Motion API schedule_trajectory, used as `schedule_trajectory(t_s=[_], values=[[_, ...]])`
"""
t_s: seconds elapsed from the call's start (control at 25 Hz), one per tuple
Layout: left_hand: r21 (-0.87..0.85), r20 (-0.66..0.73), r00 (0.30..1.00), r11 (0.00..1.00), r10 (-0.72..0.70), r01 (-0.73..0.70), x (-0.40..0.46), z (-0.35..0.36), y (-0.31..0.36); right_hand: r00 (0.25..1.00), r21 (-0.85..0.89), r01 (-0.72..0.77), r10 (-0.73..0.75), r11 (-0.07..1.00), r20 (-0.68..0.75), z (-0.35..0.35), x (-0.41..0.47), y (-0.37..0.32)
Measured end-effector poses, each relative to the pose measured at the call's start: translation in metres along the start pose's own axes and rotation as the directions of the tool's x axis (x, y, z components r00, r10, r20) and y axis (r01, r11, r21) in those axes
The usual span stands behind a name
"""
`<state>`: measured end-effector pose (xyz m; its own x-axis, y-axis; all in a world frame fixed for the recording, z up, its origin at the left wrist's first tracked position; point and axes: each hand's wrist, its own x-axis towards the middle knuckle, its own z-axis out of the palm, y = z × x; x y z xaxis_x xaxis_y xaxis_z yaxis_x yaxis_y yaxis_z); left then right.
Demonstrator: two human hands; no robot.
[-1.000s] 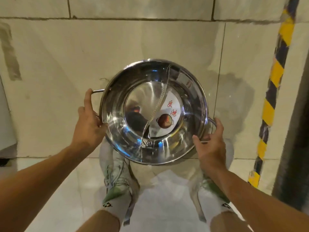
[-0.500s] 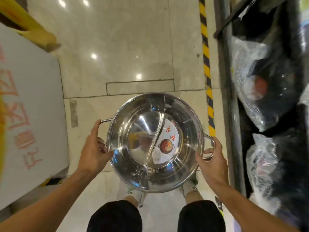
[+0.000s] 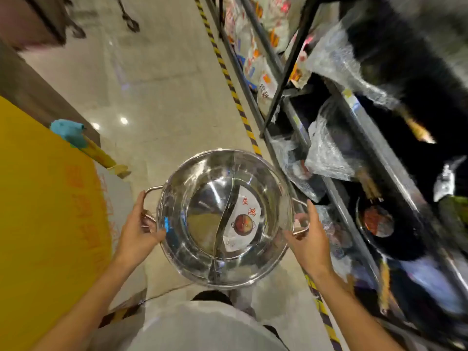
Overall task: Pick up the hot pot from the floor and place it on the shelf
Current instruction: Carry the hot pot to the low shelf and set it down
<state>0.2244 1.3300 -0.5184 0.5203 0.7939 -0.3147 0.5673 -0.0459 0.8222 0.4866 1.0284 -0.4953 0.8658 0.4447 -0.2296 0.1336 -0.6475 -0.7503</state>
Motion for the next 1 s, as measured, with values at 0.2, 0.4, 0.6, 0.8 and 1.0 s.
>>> schedule_trajectory(t_s=[0.2, 0.4, 0.6, 0.8, 1.0], values=[[0.015, 0.065, 0.99, 0.992, 0.127, -0.128, -0.075, -0.01, 0.024, 0.998, 0.053, 0.046, -0.048, 0.998, 0.034, -0.045, -0.084, 0.023], [0.165, 0.187, 0.965, 0.962, 0.185, -0.217, -0.141, 0.012, 0.046, 0.996, 0.127, -0.029, 0.039, 0.991, -0.078, -0.082, -0.166, 0.067], [0.085, 0.416, 0.863, 0.933, 0.285, -0.349, -0.169, 0.059, 0.068, 0.932, 0.213, -0.128, 0.192, 0.968, -0.308, -0.107, -0.275, 0.119], [0.029, 0.669, 0.639, 0.846, 0.38, -0.533, -0.2, 0.109, 0.083, 0.773, 0.258, -0.311, 0.401, 0.915, -0.492, -0.102, -0.401, 0.151], [-0.034, 0.848, 0.378, 0.751, 0.371, -0.659, -0.264, 0.152, 0.083, 0.554, 0.386, -0.389, 0.547, 0.836, -0.627, -0.078, -0.532, 0.163]])
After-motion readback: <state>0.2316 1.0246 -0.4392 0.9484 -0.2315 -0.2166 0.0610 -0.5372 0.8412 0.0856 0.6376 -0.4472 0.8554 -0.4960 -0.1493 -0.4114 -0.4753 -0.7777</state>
